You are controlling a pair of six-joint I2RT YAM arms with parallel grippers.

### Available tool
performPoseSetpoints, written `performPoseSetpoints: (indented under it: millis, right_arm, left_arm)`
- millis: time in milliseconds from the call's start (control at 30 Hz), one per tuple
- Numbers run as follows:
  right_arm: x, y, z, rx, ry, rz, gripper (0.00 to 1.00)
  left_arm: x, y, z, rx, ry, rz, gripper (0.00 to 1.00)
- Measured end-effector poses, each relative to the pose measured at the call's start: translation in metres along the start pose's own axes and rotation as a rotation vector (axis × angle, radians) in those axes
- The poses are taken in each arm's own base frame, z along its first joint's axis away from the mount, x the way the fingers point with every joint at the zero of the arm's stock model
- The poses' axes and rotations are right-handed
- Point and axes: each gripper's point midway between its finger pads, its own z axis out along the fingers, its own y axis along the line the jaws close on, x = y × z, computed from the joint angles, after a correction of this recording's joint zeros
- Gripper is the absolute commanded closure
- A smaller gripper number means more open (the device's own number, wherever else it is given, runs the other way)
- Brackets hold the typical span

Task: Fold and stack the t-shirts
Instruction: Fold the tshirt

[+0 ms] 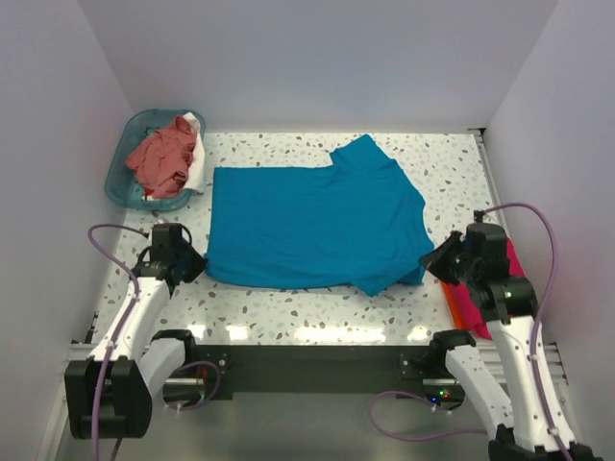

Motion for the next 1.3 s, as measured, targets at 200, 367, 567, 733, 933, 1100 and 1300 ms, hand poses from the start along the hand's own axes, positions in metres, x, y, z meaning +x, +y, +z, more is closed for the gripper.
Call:
performPoseSetpoints:
  millis: [200,367,567,733,933,1100,1300]
  right_arm:
    - [-0.021,0.014,0.048,0.047,0.048,-0.025,1.00]
    - [-0.039,0.026,0.077,0.058,0.053,-0.043,1.00]
    - [-0.065,0.046,0.108,0.048,0.042,-0.061,1.00]
    - [-0.082,0.060,0.129,0.043,0.037,-0.078,1.00]
    - [-0.100,0.074,0.150,0.035,0.029,-0.095,1.00]
    - [-0.105,0.077,0.166,0.043,0.038,-0.103,1.00]
    - [-0.106,0.068,0.187,0.068,0.062,-0.094,1.00]
  left_arm:
    - [-0.009,-0.009,0.016,-0.036,0.035,0.002,1.00]
    - [-0.027,-0.027,0.024,-0.019,0.018,0.001,1.00]
    - [-0.041,-0.041,0.036,-0.020,0.018,0.000,1.00]
    - [-0.045,-0.046,0.049,-0.038,0.037,-0.004,1.00]
    - [-0.054,-0.056,0.062,-0.041,0.046,-0.010,0.97]
    - [-0.062,-0.065,0.068,-0.030,0.038,-0.011,0.97]
    - [-0.062,-0.061,0.076,-0.049,0.050,-0.025,0.98]
